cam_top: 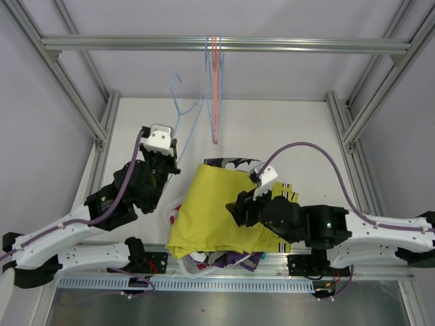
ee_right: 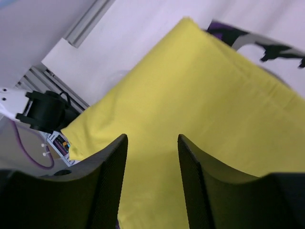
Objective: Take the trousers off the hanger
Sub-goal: Place the trousers in the bin, then place the hanger at the clothesline.
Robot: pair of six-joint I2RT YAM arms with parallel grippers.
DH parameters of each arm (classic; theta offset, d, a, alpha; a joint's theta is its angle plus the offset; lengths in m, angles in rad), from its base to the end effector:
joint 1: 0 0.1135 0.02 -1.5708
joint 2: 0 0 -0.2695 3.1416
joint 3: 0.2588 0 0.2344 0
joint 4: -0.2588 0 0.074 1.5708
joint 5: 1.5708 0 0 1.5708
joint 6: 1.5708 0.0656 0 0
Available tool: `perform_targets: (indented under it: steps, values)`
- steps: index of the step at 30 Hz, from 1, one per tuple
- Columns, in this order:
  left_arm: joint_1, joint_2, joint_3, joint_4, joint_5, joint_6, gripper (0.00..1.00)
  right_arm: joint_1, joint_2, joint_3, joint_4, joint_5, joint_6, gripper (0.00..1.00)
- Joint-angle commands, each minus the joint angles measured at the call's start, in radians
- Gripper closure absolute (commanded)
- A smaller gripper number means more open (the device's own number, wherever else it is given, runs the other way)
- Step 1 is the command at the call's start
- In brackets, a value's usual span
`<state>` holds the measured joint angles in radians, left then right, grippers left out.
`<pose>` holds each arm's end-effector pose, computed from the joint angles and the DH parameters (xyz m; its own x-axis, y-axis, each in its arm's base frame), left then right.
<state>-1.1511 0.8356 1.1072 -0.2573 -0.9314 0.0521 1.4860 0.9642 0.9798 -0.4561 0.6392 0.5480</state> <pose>0.1111 -0.1197 0.4336 0.0172 0.0378 -0.9991 0.2174 0.9752 0.0406 0.0565 0.2025 0.3444 -0.4236 -0.0471 -0.9046 -0.6248 0.7383 0.2541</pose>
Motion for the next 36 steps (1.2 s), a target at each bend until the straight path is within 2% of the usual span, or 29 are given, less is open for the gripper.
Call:
perform_targets:
  steps: [1, 3, 6, 10, 17, 24, 36]
  values:
    - [0.033, 0.039, 0.075, -0.046, -0.040, -0.029, 1.00, 0.016, -0.038, 0.114, -0.209, 0.074, -0.054, 0.48]
    - [0.057, 0.085, 0.142, -0.086, -0.035, -0.032, 0.99, 0.019, -0.074, 0.140, -0.278, 0.089, -0.056, 0.39]
    - [0.106, 0.149, 0.239, -0.115, -0.017, -0.023, 1.00, 0.022, -0.154, 0.134, -0.350, 0.106, -0.053, 0.33]
    - [0.186, 0.224, 0.336, -0.135, 0.040, -0.017, 1.00, 0.022, -0.277, 0.093, -0.404, 0.120, -0.065, 0.31]
    - [0.252, 0.398, 0.552, -0.103, 0.071, 0.049, 0.99, 0.020, -0.478, 0.000, -0.421, 0.155, -0.091, 0.28]
    - [0.347, 0.537, 0.638, -0.114, 0.154, 0.019, 1.00, 0.020, -0.588, -0.026, -0.423, 0.166, -0.100, 0.26]
    - [0.439, 0.658, 0.691, -0.089, 0.243, -0.012, 1.00, 0.022, -0.587, -0.040, -0.406, 0.154, -0.118, 0.26]
